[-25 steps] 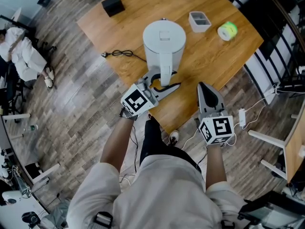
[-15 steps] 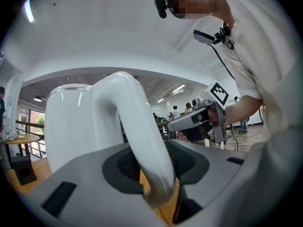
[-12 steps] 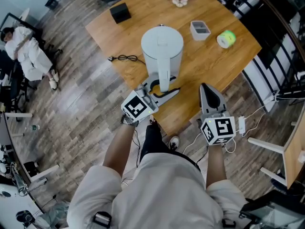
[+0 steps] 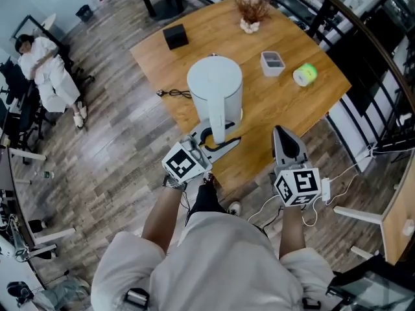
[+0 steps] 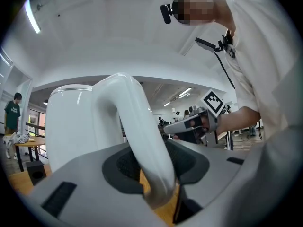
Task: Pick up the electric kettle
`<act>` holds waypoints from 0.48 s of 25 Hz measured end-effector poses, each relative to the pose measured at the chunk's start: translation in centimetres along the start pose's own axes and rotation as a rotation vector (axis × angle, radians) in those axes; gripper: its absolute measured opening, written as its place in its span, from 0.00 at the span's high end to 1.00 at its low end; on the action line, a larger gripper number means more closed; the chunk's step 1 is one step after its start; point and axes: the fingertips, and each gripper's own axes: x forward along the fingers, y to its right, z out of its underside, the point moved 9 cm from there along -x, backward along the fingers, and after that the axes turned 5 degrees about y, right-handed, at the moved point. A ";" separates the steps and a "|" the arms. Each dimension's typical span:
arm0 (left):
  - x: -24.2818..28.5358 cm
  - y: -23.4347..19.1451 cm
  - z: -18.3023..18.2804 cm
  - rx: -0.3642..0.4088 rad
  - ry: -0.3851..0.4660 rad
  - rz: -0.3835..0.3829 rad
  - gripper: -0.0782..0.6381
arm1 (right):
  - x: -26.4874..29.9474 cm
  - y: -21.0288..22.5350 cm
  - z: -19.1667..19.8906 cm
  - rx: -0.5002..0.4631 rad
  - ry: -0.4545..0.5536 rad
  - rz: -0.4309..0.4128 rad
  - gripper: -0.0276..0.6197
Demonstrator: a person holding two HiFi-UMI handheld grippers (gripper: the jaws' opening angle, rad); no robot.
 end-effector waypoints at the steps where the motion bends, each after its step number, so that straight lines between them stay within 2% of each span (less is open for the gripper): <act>1: -0.1 0.2 -0.3 -0.004 0.002 -0.005 0.68 | -0.2 -0.1 -0.3 0.004 0.001 -0.009 0.95; 6: 0.1 0.9 -1.0 -0.012 -0.026 -0.019 0.68 | -0.3 0.5 -1.3 0.007 0.010 -0.042 0.95; 12: -0.6 1.9 -2.6 -0.024 -0.015 -0.056 0.68 | -0.8 0.1 -2.7 -0.013 0.029 -0.072 0.95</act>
